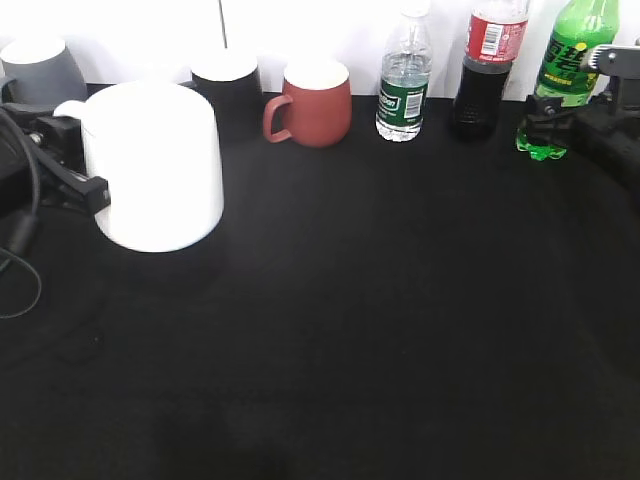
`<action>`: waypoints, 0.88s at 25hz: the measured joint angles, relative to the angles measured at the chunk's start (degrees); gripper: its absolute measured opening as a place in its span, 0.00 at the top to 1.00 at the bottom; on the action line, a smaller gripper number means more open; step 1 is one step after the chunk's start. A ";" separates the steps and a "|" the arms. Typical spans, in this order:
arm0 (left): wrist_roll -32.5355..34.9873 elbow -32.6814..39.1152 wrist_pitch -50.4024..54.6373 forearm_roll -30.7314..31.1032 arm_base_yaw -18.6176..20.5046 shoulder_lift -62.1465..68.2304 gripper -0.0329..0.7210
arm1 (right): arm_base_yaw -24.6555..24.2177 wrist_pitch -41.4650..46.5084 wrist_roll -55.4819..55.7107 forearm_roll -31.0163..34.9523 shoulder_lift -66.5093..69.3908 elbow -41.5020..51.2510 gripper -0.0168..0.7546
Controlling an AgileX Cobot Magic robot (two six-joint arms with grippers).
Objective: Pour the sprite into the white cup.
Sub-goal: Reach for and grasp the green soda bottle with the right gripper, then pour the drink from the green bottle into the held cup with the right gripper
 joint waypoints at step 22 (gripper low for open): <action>-0.57 0.00 -2.76 3.60 0.00 0.00 0.86 | 0.12 -16.86 -4.03 -3.83 -13.35 15.86 0.45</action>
